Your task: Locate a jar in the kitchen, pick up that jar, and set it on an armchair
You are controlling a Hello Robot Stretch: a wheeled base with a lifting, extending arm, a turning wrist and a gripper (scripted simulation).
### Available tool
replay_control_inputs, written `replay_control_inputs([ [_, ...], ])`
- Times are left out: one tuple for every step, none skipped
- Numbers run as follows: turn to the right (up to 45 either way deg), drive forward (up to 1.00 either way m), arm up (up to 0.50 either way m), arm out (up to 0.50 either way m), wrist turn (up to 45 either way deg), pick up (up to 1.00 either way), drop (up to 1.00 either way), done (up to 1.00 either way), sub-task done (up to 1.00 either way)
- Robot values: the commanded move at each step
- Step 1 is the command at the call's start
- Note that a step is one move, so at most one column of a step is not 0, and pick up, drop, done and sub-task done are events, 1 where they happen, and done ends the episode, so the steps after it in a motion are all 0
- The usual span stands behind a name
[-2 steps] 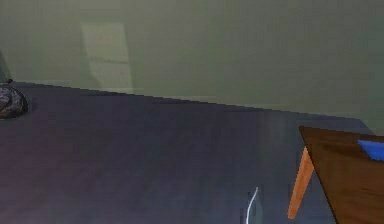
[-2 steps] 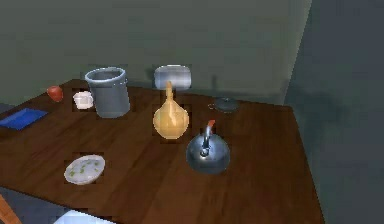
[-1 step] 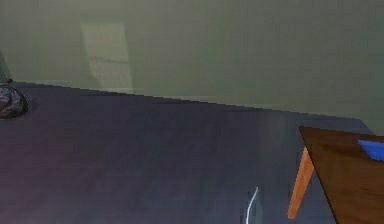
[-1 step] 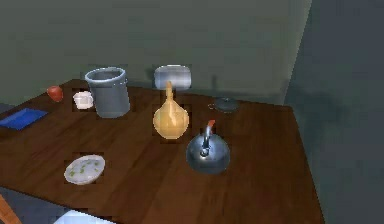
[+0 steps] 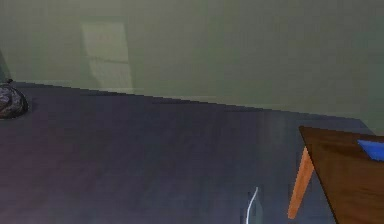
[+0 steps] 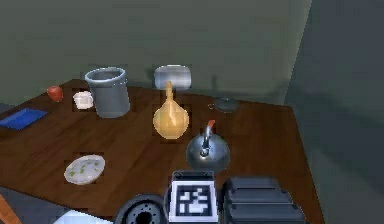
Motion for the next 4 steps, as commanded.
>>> replay_control_inputs([
  [0.0,0.0,0.0,0.48,0.0,0.0,0.0,0.0,0.0],
  [0.0,0.0,0.0,0.0,45.0,0.0,0.0,0.0,0.0],
  [0.0,0.0,0.0,0.0,45.0,0.0,0.0,0.0,0.0],
  [0.0,0.0,0.0,0.02,0.0,0.0,0.0,0.0,0.0],
])
